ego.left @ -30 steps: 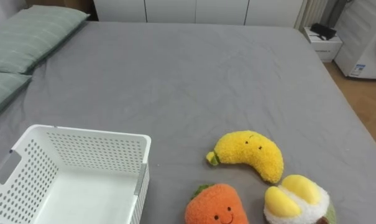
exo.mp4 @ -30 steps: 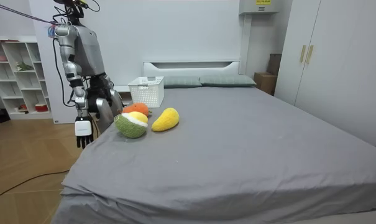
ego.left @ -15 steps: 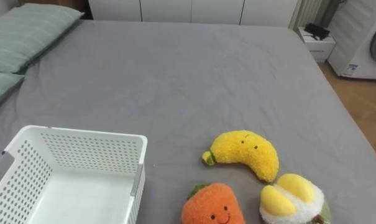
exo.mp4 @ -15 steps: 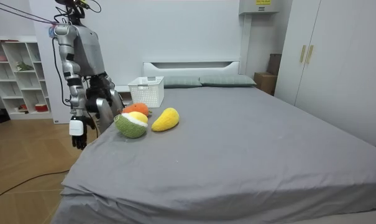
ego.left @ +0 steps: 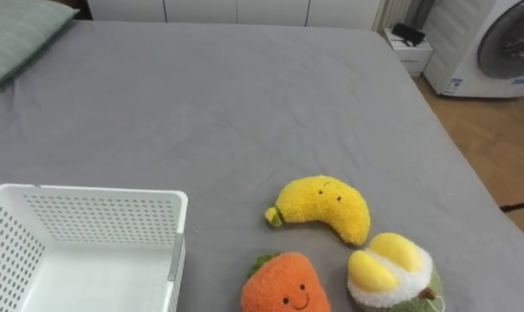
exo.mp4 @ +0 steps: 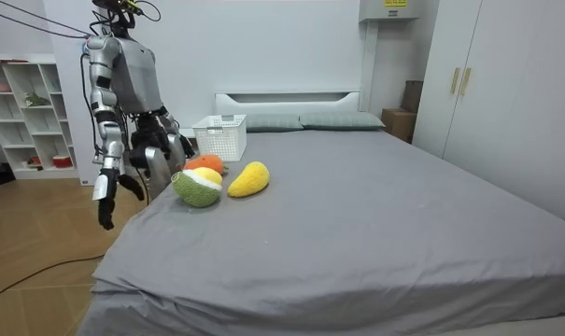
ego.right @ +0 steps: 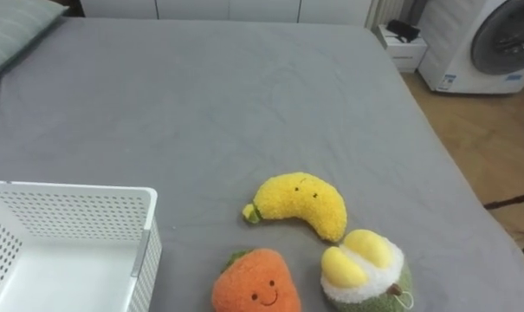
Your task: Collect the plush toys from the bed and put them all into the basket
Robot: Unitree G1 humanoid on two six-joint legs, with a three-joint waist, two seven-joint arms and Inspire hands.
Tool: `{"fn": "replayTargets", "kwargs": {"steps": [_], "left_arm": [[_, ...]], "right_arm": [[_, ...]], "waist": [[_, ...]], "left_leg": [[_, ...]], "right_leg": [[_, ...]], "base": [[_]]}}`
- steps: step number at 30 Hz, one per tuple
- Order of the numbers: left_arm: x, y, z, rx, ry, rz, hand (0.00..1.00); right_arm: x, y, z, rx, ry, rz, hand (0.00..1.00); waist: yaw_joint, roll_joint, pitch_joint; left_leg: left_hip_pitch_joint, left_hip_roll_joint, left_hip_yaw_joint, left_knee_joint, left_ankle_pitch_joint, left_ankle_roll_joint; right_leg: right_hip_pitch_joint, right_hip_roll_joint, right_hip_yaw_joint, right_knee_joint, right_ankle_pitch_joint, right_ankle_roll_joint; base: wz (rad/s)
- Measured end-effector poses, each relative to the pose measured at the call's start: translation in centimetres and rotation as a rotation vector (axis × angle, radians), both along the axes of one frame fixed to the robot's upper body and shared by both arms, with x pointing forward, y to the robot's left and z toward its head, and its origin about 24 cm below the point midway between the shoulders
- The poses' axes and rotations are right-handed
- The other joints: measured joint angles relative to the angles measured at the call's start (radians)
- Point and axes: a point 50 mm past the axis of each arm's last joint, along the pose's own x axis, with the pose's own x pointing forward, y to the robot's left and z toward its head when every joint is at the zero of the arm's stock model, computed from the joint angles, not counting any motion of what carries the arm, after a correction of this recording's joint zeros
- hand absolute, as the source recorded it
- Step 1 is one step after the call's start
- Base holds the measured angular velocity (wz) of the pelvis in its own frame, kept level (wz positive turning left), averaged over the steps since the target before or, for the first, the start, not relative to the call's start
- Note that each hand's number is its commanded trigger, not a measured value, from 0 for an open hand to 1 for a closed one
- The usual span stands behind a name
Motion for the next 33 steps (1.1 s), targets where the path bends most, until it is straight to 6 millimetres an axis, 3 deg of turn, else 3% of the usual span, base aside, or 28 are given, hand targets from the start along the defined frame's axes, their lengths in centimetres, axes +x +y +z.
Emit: {"fn": "replayTargets", "kwargs": {"steps": [6,15,23,28,33], "left_arm": [[-0.2,0.1,0.1,0.000,-0.017,-0.003,0.00],[-0.2,-0.2,0.0,-0.008,-0.042,-0.015,0.00],[0.2,-0.7,-0.1,-0.020,-0.060,-0.052,0.00],[0.5,-0.7,0.0,-0.018,-0.075,-0.061,0.00],[0.5,-0.8,0.0,-0.021,-0.068,-0.070,0.00]], "right_arm": [[3.8,-1.1,1.5,-0.107,-0.154,0.045,0.00],[8.8,-2.0,4.7,-0.254,-0.399,0.108,0.00],[13.5,-1.2,9.8,-0.379,-0.671,0.213,0.00],[15.1,-0.1,12.0,-0.413,-0.775,0.304,0.00],[15.6,0.7,12.1,-0.399,-0.786,0.349,0.00]], "waist": [[0.007,0.000,0.0005],[0.022,0.026,0.0011],[0.024,0.029,0.0001],[0.030,0.027,-0.0012],[0.033,0.027,-0.0034]], "left_leg": [[-0.014,0.000,0.009,-0.001,-0.002,0.003],[-0.021,-0.001,0.017,-0.003,-0.002,0.004],[-0.021,-0.001,0.022,0.001,-0.002,0.004],[-0.021,-0.001,0.022,0.001,-0.002,0.004],[-0.020,-0.001,0.022,0.001,-0.002,0.004]], "right_leg": [[-0.019,0.001,0.008,-0.003,0.004,0.004],[-0.028,0.000,0.010,-0.002,0.005,0.004],[-0.033,0.000,0.013,-0.001,0.005,0.005],[-0.033,0.000,0.017,0.000,0.005,0.006],[-0.033,0.001,0.018,0.000,0.006,0.006]], "base": [[-0.04],[-0.01],[0.00],[0.00],[0.00]]}}
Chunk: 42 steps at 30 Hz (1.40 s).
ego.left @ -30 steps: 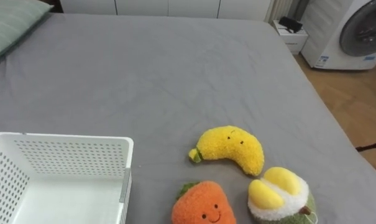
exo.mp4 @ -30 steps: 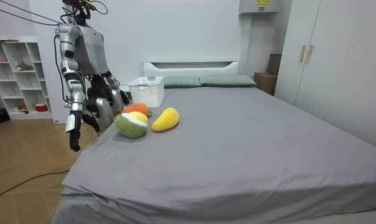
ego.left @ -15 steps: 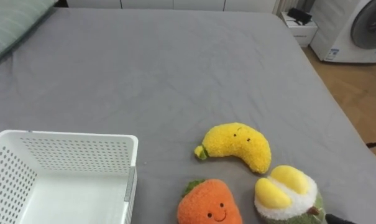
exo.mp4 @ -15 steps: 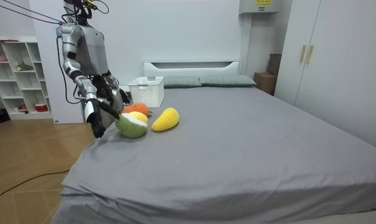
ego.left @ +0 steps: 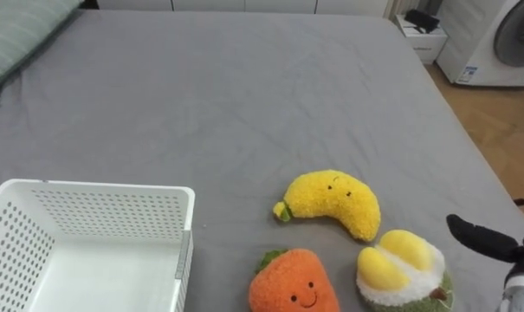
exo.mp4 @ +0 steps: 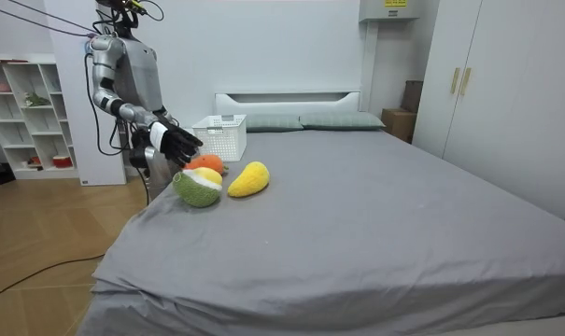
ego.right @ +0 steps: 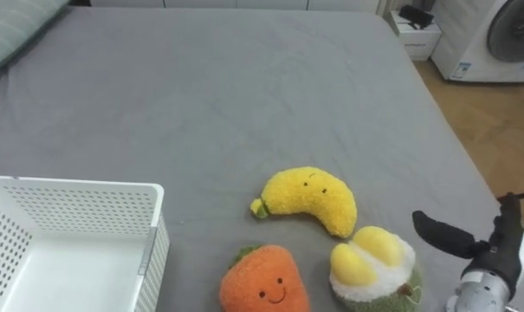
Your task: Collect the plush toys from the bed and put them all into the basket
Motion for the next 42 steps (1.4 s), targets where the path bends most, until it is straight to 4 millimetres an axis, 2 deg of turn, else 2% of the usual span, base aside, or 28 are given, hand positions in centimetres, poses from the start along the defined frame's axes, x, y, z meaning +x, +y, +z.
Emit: {"fn": "replayTargets", "kwargs": {"steps": [4,10,22,30,32,38,42], "left_arm": [[-0.2,-0.2,-0.1,-0.003,0.019,-0.004,0.00],[-0.3,-0.5,-0.2,-0.009,0.035,-0.028,0.00],[-0.4,-1.0,-0.4,-0.020,0.063,-0.037,0.00],[0.0,-1.2,-0.4,-0.055,0.059,-0.050,0.00],[0.3,-1.1,-0.4,-0.058,0.047,-0.049,0.00],[0.9,-1.0,-0.2,-0.050,0.027,-0.060,0.00],[0.8,-1.0,-0.3,-0.050,0.029,-0.061,0.00]], "right_arm": [[0.4,1.1,-0.3,-0.023,0.034,0.101,0.00],[0.7,2.0,-0.6,-0.056,0.065,0.187,0.00],[0.8,3.0,-1.4,-0.168,0.189,0.345,0.00],[0.0,3.7,-3.4,-0.166,0.322,0.469,0.00],[-0.6,4.0,-4.3,-0.137,0.381,0.506,0.00],[-1.3,4.1,-5.5,-0.095,0.459,0.552,0.00],[-1.5,4.1,-5.8,-0.098,0.486,0.575,0.00]], "waist": [[-0.002,0.002,-0.0017],[0.007,0.001,0.0000],[0.021,-0.001,0.0021],[0.025,-0.002,0.0022],[0.026,-0.010,0.0015],[0.043,-0.016,-0.0027],[0.045,-0.018,-0.0023]], "left_leg": [[0.006,0.000,0.001,0.000,0.000,0.000],[0.007,0.000,-0.001,0.000,0.000,0.000],[0.001,0.000,-0.007,0.002,0.000,0.000],[-0.003,0.000,-0.010,0.005,0.000,0.000],[-0.016,-0.001,-0.020,0.009,0.000,0.000],[-0.027,-0.002,-0.033,0.013,0.000,0.000],[-0.027,-0.004,-0.045,0.015,0.000,0.000]], "right_leg": [[0.004,0.000,-0.001,0.000,0.000,0.000],[0.007,-0.001,-0.003,0.000,0.001,0.000],[0.008,-0.002,-0.012,-0.001,0.001,0.000],[0.008,-0.003,-0.020,-0.002,0.001,0.000],[0.004,-0.005,-0.025,-0.003,0.001,0.000],[0.009,-0.006,-0.037,-0.002,0.003,-0.001],[0.014,-0.009,-0.052,-0.018,0.003,-0.001]], "base": [[0.00],[0.00],[0.01],[0.01],[0.11],[0.07],[0.11]]}}
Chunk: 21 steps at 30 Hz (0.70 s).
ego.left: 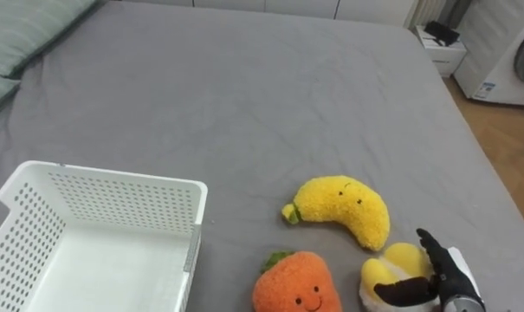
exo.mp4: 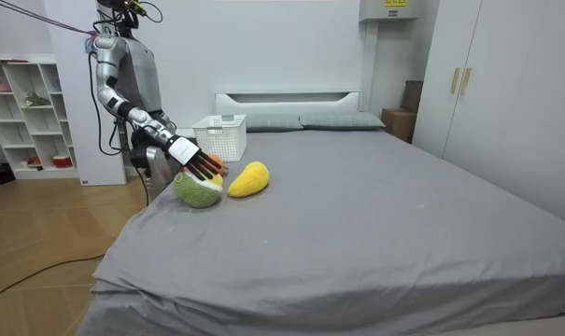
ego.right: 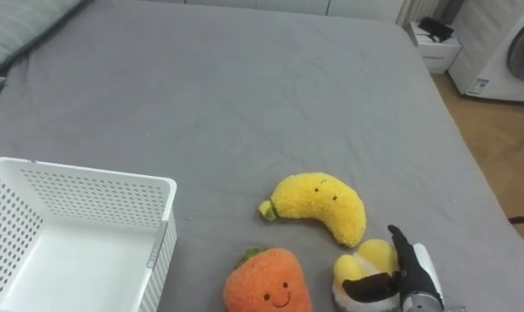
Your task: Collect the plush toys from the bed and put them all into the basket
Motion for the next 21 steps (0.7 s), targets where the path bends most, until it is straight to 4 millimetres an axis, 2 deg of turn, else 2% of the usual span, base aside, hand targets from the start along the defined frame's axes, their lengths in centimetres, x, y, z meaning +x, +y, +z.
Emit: {"fn": "replayTargets", "kwargs": {"steps": [5,13,21], "left_arm": [[0.0,0.1,0.0,0.002,0.004,-0.001,0.00],[0.0,0.1,0.0,0.002,0.004,-0.002,0.00],[0.3,0.1,0.0,0.003,0.002,-0.004,0.00]], "right_arm": [[-0.8,-0.3,-1.2,-0.009,0.068,-0.006,0.00],[-0.1,-0.1,-2.1,-0.003,0.110,0.011,0.00],[-0.7,-0.7,-3.4,-0.096,0.239,0.094,0.00]], "waist": [[0.003,-0.004,0.0010],[0.007,-0.015,0.0011],[0.006,-0.021,0.0007]], "left_leg": [[0.007,-0.002,-0.005,0.000,0.000,0.000],[0.015,-0.002,-0.005,-0.001,0.000,0.000],[0.009,-0.003,-0.016,0.000,0.000,0.000]], "right_leg": [[0.017,-0.004,-0.015,-0.016,0.002,0.002],[0.026,-0.003,-0.015,-0.017,0.002,0.002],[0.031,-0.005,-0.029,-0.019,0.004,0.002]], "base": [[0.07],[0.00],[0.04]]}}
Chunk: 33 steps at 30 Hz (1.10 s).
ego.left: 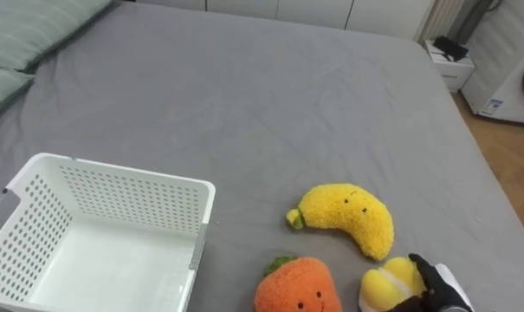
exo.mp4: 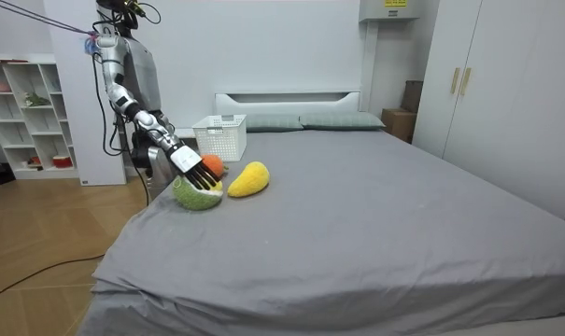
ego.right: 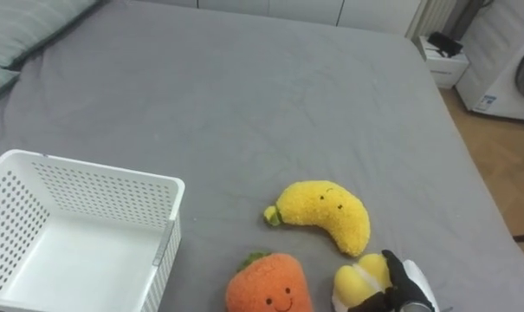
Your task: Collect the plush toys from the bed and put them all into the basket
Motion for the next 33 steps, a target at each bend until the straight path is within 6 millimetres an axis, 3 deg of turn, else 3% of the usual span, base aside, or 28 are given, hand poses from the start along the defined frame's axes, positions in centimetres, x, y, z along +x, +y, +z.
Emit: {"fn": "replayTargets", "kwargs": {"steps": [6,7,8,10,11,12,19,33], "left_arm": [[0.1,0.0,0.0,0.007,0.001,-0.001,0.00],[0.1,0.1,0.0,0.010,0.002,0.000,0.00],[0.1,0.1,0.0,0.012,0.004,0.001,0.00],[0.1,0.1,0.0,0.012,0.006,0.002,0.00],[0.1,0.1,0.0,0.013,0.006,0.002,0.00],[0.1,0.1,0.0,0.013,0.006,0.001,0.00],[0.3,0.2,0.1,0.024,0.012,-0.028,0.00],[0.6,0.2,0.1,0.022,0.005,-0.032,0.00]], "right_arm": [[-0.4,-0.3,-0.2,-0.014,0.027,0.002,0.04],[-0.4,-0.3,-0.2,-0.019,0.029,0.006,0.15],[-0.4,-0.3,-0.2,-0.025,0.032,0.013,0.61],[-0.4,-0.3,-0.2,-0.032,0.036,0.020,0.78],[-0.4,-0.4,-0.2,-0.034,0.036,0.021,0.94],[-0.4,-0.4,-0.2,-0.036,0.036,0.020,1.00],[-0.4,-1.4,0.2,-0.065,0.037,0.020,1.00],[-1.2,-1.4,-0.4,-0.059,0.078,0.012,1.00]], "waist": [[0.000,0.002,-0.0015],[0.000,0.003,-0.0021],[0.000,0.005,-0.0029],[0.000,0.007,-0.0040],[0.001,0.008,-0.0049],[0.001,0.008,-0.0051],[0.004,0.010,-0.0059],[0.027,0.013,-0.0038]], "left_leg": [[-0.002,-0.001,-0.002,0.000,0.000,0.000],[-0.002,-0.001,-0.002,0.000,0.000,0.000],[-0.002,-0.001,-0.002,0.000,0.000,0.000],[-0.002,-0.001,-0.002,0.000,0.000,0.000],[-0.002,-0.001,-0.002,0.000,0.000,0.000],[-0.001,-0.001,-0.002,0.000,0.000,0.000],[0.001,0.000,-0.003,-0.001,0.000,0.000],[-0.001,-0.001,-0.010,-0.004,-0.001,0.001]], "right_leg": [[0.000,0.000,-0.001,0.000,0.000,0.000],[0.000,0.000,-0.001,0.000,0.000,0.000],[0.000,0.000,-0.001,0.000,0.000,0.000],[0.000,0.000,-0.001,0.000,0.000,0.000],[0.000,0.000,-0.001,0.000,0.000,0.000],[0.000,0.000,-0.001,0.000,0.000,0.000],[0.002,0.001,0.001,0.000,0.000,0.000],[0.002,0.001,0.000,-0.003,0.000,0.000]], "base": [[0.00],[0.00],[0.00],[0.00],[0.00],[0.00],[0.00],[0.00]]}}
